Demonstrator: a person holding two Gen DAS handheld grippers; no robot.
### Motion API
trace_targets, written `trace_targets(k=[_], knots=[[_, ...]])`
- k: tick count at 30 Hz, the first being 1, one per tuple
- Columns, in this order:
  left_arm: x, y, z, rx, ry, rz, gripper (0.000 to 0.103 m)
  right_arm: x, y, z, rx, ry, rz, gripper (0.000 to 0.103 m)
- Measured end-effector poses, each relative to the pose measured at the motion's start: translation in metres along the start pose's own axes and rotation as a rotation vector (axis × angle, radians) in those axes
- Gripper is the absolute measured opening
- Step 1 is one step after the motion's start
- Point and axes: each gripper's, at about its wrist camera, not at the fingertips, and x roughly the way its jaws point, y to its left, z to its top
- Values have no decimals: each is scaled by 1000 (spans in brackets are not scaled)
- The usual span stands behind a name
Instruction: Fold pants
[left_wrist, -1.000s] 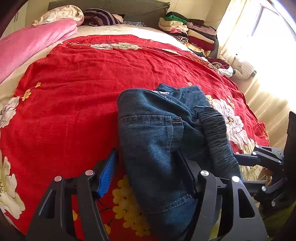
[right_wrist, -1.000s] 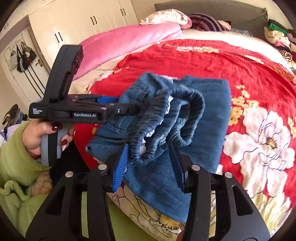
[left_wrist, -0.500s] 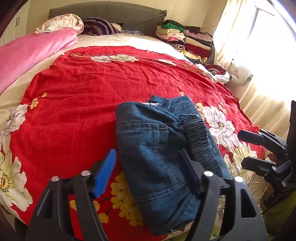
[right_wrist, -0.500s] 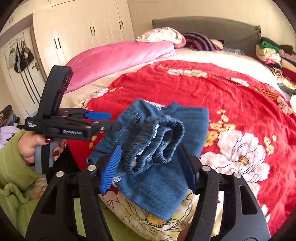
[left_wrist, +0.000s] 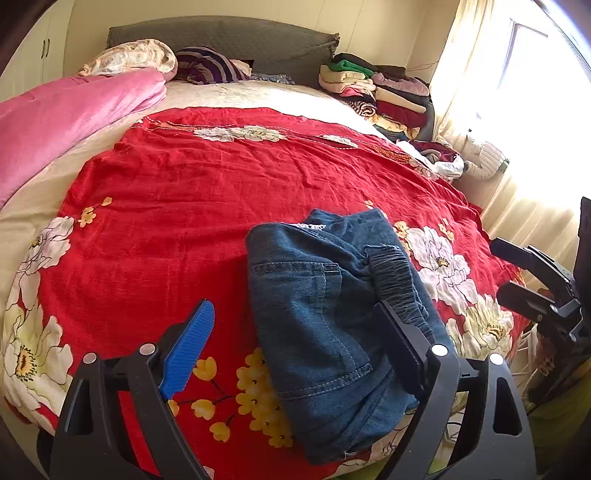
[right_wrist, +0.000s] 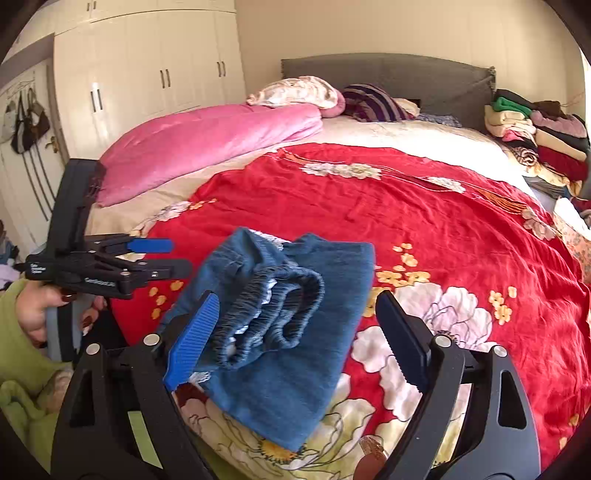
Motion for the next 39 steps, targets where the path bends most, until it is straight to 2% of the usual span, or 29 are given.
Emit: trace_targets(k=[9,12,20,27,35,37,39], knots=[[2,4,-1,-6,0,17,87,1,-12,-1,26,-14,-59,87],[3,6,-3,-14,1,26,98,3,-16,-2,36,-7,-71,87],[16,7,-8,-29,36,17,98,28,-32,-14,115,85,-71,87],[32,13,-13,-64,75,3,98,49,-45,-22,180,142,-35,87],[54,19,-18,-110,119,-24,98,75,-52,-24,234,190,34,75],[58,20,-18,-115,118,-27,98,82,-54,-24,251,211,46,65],[60,19,-17,-116,119,-27,97,92,-56,-25,272,231,92,59]])
